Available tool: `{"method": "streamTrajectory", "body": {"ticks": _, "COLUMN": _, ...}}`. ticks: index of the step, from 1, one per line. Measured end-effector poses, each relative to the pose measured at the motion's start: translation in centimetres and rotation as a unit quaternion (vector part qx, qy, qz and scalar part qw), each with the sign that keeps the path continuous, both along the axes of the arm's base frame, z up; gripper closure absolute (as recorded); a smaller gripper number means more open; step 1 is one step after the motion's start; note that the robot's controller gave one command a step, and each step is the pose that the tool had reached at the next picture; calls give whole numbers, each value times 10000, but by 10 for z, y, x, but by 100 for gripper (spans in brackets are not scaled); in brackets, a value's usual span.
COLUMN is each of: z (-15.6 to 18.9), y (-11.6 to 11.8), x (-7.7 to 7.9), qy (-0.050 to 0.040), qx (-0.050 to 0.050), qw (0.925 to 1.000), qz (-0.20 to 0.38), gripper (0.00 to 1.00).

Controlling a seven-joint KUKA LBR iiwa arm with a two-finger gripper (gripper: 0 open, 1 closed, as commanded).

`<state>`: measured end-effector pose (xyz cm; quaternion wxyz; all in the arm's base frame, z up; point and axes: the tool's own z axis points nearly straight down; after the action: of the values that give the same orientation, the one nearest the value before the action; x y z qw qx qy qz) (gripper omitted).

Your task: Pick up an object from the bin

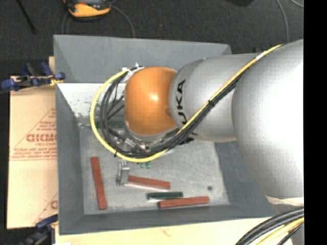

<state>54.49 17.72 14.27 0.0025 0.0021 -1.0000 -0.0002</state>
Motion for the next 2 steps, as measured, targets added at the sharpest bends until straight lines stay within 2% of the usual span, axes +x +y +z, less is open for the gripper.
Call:
{"method": "streamTrajectory", "body": {"ticks": 1, "z": 4, "y": -1, "x": 2, "qy": -39, "qx": 8, "qw": 10000, "qz": -21, "gripper": 0}}
{"method": "streamTrajectory", "body": {"ticks": 2, "z": -47, "y": -41, "x": -40, "qy": -63, "qx": 7, "qw": 9996, "qz": 285, "gripper": 0}}
